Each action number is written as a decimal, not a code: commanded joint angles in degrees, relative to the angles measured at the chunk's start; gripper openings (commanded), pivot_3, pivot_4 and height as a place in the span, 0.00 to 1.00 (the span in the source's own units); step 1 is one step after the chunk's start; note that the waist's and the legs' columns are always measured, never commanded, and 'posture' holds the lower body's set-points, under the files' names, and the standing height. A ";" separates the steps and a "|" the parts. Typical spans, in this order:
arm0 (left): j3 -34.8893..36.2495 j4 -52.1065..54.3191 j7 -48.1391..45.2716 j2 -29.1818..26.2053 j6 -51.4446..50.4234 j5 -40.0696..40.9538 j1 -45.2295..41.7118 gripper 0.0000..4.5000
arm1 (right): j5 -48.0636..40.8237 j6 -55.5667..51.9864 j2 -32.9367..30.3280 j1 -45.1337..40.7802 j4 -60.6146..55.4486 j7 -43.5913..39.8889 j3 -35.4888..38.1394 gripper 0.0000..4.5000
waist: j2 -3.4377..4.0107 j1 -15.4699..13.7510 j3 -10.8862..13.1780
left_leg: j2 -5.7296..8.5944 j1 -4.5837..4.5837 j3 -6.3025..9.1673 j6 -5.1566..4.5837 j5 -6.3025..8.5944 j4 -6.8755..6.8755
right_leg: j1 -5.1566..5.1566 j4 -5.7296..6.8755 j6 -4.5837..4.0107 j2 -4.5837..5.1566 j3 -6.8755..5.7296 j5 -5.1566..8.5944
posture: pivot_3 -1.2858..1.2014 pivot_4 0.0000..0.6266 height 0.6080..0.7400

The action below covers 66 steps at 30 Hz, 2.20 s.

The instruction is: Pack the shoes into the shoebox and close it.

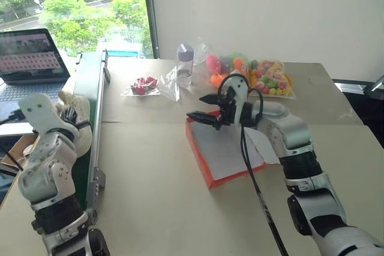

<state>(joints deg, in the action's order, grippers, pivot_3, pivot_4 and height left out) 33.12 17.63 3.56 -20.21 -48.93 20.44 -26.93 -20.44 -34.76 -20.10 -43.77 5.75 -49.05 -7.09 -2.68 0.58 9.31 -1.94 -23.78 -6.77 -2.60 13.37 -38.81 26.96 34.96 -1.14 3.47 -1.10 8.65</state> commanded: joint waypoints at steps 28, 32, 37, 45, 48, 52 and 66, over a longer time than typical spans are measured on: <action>-22.24 0.43 -2.05 16.77 1.79 9.43 -23.23 0.20 | -31.96 -22.94 11.68 -14.02 1.12 36.09 30.40 1.00 | 0.01 0.42 0.02 | 0.05 -0.09 0.00 -0.61 -0.24 0.04 | 0.04 -0.05 0.16 -0.08 0.15 0.01 | 0.52 0.24 1.00; -22.34 0.55 -1.80 17.49 1.78 9.53 -22.91 0.20 | -32.12 -22.63 11.55 -14.19 1.30 36.10 30.25 1.00 | 0.01 0.45 0.02 | 0.05 -0.10 0.00 -0.62 -0.25 0.03 | 0.04 -0.05 0.17 -0.08 0.16 0.01 | 0.52 0.24 1.00; -23.39 0.98 -1.57 19.54 1.25 9.87 -22.09 0.20 | -32.01 -21.73 11.73 -14.72 2.16 35.71 30.32 1.00 | 0.01 0.38 0.02 | 0.05 -0.09 0.01 -0.62 -0.25 0.03 | 0.04 -0.05 0.17 -0.09 0.16 0.01 | 0.52 0.24 1.00; -25.07 1.14 -1.72 21.82 0.63 10.22 -21.11 0.20 | -32.12 -21.27 11.70 -15.11 2.77 35.24 30.45 1.00 | 0.01 0.42 0.01 | 0.05 -0.10 0.01 -0.63 -0.24 0.03 | 0.04 -0.06 0.19 -0.09 0.16 0.01 | 0.52 0.24 1.00; -25.46 1.43 -1.38 22.58 0.46 10.30 -21.32 0.20 | -31.25 -20.72 11.50 -15.08 3.32 34.66 29.90 1.00 | 0.01 0.39 0.02 | 0.06 -0.10 0.01 -0.63 -0.24 0.03 | 0.04 -0.06 0.20 -0.09 0.16 0.02 | 0.52 0.24 1.00; -25.40 1.57 -1.28 22.82 0.28 10.39 -21.83 0.20 | -30.63 -19.56 11.71 -15.06 4.43 34.60 29.83 0.89 | 0.01 0.39 0.02 | 0.06 -0.10 0.01 -0.64 -0.24 0.02 | 0.03 -0.07 0.23 -0.09 0.17 0.04 | 0.52 0.24 1.00; -23.00 2.36 -4.24 18.24 -1.89 12.99 -19.46 0.56 | -30.22 -16.98 10.50 -15.77 5.61 34.01 29.57 0.17 | 0.01 0.41 0.02 | 0.05 -0.10 0.02 -0.64 -0.24 0.02 | 0.04 -0.06 0.22 -0.10 0.16 0.03 | 0.52 0.24 1.00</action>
<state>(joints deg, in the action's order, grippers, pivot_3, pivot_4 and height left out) 9.38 18.22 0.36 -0.64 -51.41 33.02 -45.30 -50.42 -54.19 -8.38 -57.59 12.83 -14.76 21.37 -2.66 0.99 9.33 -1.90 -23.88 -6.75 -3.24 13.13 -38.79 27.00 34.91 -0.93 3.37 -0.95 8.67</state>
